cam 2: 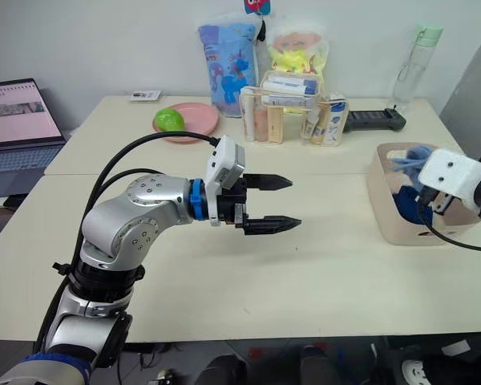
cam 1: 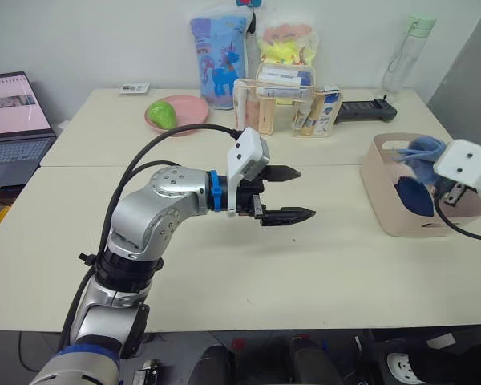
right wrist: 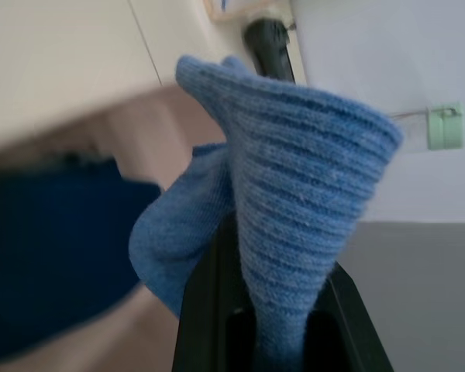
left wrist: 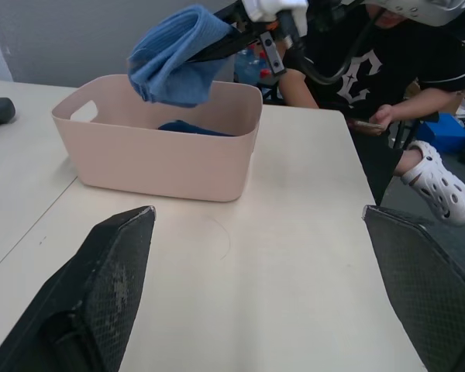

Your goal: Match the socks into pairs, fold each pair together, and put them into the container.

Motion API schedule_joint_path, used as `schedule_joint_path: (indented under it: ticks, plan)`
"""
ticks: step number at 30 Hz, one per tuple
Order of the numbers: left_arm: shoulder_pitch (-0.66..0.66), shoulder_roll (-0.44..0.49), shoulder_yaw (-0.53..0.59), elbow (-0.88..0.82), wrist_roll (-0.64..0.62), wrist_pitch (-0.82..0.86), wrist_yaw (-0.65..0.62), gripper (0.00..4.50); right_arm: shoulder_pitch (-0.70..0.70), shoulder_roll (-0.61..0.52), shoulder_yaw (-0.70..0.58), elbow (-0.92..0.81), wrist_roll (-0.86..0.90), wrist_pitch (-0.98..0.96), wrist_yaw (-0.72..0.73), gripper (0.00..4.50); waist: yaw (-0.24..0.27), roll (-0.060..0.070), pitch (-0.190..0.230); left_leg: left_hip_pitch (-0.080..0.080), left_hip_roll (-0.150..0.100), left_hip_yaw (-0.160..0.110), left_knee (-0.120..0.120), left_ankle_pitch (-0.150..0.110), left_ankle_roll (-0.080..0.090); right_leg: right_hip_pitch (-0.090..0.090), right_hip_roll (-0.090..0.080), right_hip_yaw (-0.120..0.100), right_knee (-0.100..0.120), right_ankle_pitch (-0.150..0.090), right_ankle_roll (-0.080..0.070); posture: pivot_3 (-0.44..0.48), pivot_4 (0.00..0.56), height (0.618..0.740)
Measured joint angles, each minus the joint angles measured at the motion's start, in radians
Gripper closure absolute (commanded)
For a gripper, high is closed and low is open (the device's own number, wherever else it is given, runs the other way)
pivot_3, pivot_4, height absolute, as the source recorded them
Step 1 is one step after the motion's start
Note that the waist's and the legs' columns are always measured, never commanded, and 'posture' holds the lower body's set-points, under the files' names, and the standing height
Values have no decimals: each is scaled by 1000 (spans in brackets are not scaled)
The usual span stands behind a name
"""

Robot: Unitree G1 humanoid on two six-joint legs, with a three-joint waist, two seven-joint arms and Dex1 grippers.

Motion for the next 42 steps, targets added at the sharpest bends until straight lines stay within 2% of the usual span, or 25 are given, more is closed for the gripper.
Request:
schedule_joint_path:
  ticks: [4,9,22,30,35,39,42]
  plan:
    - [9,-2,-5,-3,1,-2,6,42,0,75,57,23,-115,-45,-65,4500,0,0,0,0,0,0,0,0,-1,0,0,1,0,0,0,0,150,703]
    - [13,-17,-14,-7,1,-3,21,42,-16,90,103,46,-234,-100,-91,4500,3,0,0,-1,-1,0,1,0,-1,0,0,0,0,0,0,0,150,703]
    - [21,-60,-43,-6,19,-55,42,42,-50,97,124,67,-279,-96,99,4500,3,0,0,-1,0,0,1,0,-1,0,0,-1,0,0,0,0,150,703]
    - [23,-74,-46,8,31,-90,40,0,-57,105,110,53,-221,-45,216,1842,3,0,0,-1,0,0,2,0,-1,0,0,0,0,0,0,0,150,703]
    - [23,-76,-54,20,45,-104,38,0,-118,108,57,-17,-108,85,342,90,2,1,0,-1,0,0,2,0,-1,0,0,-1,0,0,0,0,150,703]
    - [26,-73,-63,20,51,-117,35,0,-124,38,-19,-115,16,208,495,15,5,1,0,-2,0,-1,2,0,0,0,-1,-1,0,0,0,0,150,703]
    - [30,-73,-63,21,51,-121,34,0,-136,33,-48,-158,74,280,530,15,5,1,0,-2,0,-1,2,0,0,0,-1,-1,0,0,0,0,150,703]
